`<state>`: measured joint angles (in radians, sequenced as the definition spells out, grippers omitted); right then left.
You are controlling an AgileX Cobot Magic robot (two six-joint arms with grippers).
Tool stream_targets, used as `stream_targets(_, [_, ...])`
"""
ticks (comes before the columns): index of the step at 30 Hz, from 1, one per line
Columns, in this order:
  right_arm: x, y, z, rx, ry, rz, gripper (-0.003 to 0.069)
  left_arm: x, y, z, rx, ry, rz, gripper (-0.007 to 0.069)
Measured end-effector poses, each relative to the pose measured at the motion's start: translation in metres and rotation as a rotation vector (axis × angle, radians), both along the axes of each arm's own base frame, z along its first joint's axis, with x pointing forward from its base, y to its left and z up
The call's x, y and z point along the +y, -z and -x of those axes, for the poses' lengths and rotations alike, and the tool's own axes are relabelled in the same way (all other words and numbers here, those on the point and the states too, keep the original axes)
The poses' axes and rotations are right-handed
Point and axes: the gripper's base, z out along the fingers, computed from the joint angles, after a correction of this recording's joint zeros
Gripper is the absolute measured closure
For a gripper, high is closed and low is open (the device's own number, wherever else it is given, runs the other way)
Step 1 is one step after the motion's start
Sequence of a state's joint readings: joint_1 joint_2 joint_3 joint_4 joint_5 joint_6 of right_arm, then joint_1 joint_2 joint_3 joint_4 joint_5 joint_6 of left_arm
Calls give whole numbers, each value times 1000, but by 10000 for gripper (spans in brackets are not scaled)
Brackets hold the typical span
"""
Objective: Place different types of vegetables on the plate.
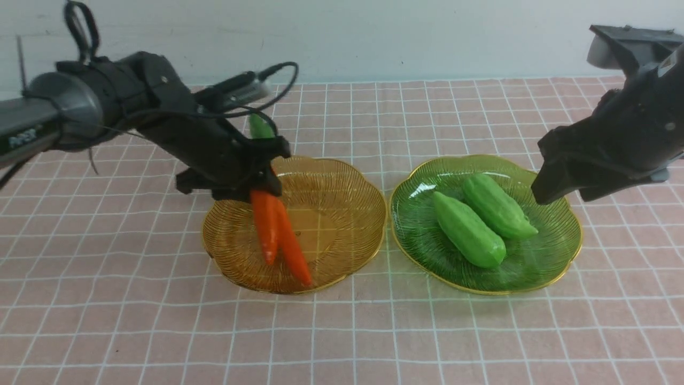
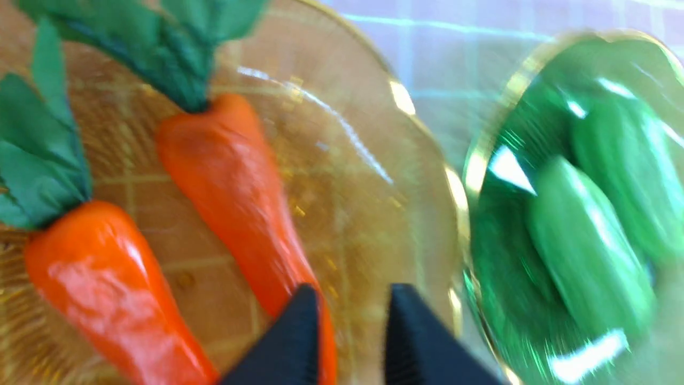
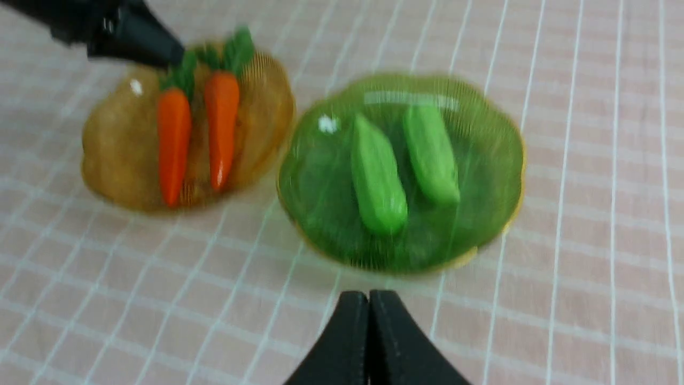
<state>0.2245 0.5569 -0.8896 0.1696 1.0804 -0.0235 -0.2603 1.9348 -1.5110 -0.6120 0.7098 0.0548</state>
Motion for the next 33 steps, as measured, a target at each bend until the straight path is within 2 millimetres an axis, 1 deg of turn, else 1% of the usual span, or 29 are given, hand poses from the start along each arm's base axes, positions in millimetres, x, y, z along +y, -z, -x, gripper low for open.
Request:
stream_targets(1, [-2,5,6,-56,6,-17,674,0,-3,2,-5,13,-3,450])
stream_targets(3, [-4,20,17,-167,17,-57,674,1,-17,10,-26,69,-20,550])
stream_targets(4, [-6,30,21,-242,25,-79,674,2,-22,13,-34,96,-32,577])
stream_targets(5, [-7,39,21,-307,32,-97,674,2,-26,16,-35,114,-37,591])
stream_targets(6, [-8,43,25,-393,40,-117,674,2,-31,20,-43,136,-44,608])
stream_targets(7, [-10,53,28,-470,50,-138,674,3,-36,23,-50,150,-48,617])
stream_targets(9, [-12,69,30,-574,68,-179,674,4,-42,26,-65,161,-53,624])
stream_targets(10, [-13,74,30,-609,77,-186,674,4,-45,28,-74,166,-54,628])
stream_targets(12, [-13,79,29,-653,84,-177,674,5,-45,29,-69,175,-61,628])
stream_targets(15, [-14,78,28,-680,85,-157,674,5,-45,29,-64,181,-67,628])
stream_targets(25, [-13,81,28,-660,77,-144,674,5,-45,31,-49,195,-71,628])
stream_targets(28, [-13,81,28,-660,77,-144,674,5,-47,32,-47,182,-62,628])
stream_targets(31, [-13,81,28,-660,77,-144,674,6,-54,35,-55,169,-50,628])
stream_targets(33, [-13,85,28,-653,77,-142,674,6,-60,38,-67,168,-47,628])
